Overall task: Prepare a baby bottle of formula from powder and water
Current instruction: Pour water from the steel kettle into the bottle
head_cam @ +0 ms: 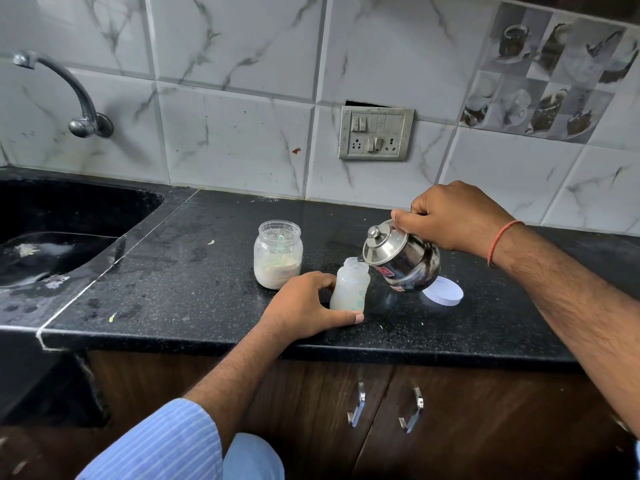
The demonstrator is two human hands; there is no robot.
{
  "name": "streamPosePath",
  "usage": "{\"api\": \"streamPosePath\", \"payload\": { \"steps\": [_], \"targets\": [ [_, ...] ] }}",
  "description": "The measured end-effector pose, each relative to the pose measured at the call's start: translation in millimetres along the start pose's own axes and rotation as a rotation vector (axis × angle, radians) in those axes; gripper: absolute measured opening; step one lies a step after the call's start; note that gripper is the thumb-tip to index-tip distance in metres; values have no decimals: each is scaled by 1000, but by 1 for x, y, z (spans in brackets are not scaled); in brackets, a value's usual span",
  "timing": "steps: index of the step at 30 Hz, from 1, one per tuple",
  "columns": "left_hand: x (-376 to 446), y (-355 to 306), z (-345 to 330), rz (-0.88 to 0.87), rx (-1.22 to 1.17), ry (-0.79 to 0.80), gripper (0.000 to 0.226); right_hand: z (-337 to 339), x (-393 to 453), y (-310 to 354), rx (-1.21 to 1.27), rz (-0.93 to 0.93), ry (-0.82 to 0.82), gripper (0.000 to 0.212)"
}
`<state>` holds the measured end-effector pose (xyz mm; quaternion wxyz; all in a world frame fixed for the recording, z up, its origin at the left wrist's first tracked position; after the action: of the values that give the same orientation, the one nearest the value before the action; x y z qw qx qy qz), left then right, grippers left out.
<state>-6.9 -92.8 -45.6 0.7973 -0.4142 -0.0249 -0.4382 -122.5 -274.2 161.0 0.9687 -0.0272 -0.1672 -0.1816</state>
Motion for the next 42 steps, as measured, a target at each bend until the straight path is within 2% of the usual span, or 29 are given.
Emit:
{"api": "streamPosePath", "payload": {
  "steps": [17,22,28,42],
  "targets": [
    [0,1,-1,1,11,5,80,-1,1,-1,-4,6,8,62],
    [1,1,-1,5,22,1,74,0,1,1,-8,6,9,62],
    [0,3,-2,15,15,1,87,1,1,2,-13,6,0,61],
    [0,4,-2,15,16,-1,93,-1,1,0,-11,10,-7,62]
  ]
}}
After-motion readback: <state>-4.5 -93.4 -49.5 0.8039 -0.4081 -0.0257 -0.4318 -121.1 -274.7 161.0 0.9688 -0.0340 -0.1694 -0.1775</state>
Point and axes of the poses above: each hand's wrist, its own x-axis towards the middle knuckle, its own z-axis out of the back of the hand, y = z × x, the point moved 3 cm from there along x, towards the middle knuckle, and after that the axes turned 11 degrees about -z, right-handed, at the moved point
